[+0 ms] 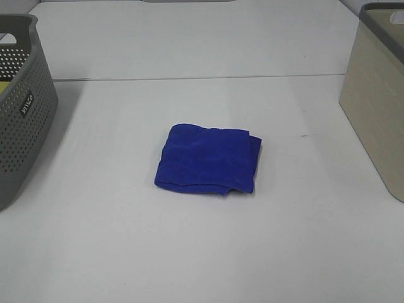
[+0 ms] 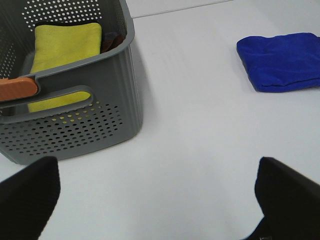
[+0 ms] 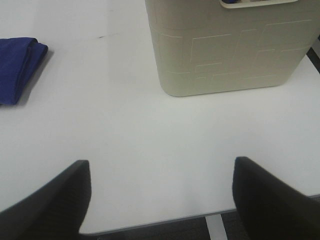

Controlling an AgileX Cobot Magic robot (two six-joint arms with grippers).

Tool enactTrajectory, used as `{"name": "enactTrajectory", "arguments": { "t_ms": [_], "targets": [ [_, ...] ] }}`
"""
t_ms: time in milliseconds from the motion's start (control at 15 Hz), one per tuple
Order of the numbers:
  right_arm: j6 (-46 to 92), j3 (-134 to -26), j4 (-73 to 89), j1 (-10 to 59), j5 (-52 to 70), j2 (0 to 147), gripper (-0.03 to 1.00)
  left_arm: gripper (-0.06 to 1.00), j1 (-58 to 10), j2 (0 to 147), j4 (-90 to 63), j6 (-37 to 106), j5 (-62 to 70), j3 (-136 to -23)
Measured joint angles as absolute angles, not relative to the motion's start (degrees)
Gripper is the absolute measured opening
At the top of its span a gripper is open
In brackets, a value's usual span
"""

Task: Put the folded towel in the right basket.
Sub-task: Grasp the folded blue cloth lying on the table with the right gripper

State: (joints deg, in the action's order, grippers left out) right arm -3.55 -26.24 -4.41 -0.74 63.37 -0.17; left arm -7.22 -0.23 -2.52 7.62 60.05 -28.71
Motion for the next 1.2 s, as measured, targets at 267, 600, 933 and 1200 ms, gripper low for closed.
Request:
{"name": "enactTrajectory", "arguments": {
  "t_ms": [267,600,933,1200],
  "targets": [
    [-3.6,-26.2,-4.4,-0.7,63.4,-0.2,0.76,0.99,-7.2,-0.2,-2.5,7.6,60.0,-28.7],
    [-3.6,-26.2,-4.4,-0.7,63.4,-0.2,0.76,0.99,-7.2,-0.2,-2.5,7.6,60.0,-28.7],
    [-3.6,-26.2,-4.4,-0.7,63.4,-0.2,0.76,0.99,-7.2,-0.2,-2.5,7.6,60.0,-28.7],
    [-3.6,-26.2,-4.4,-0.7,63.4,-0.2,0.76,0.99,-7.2,-0.2,-2.5,7.6,60.0,-28.7]
  ]
}}
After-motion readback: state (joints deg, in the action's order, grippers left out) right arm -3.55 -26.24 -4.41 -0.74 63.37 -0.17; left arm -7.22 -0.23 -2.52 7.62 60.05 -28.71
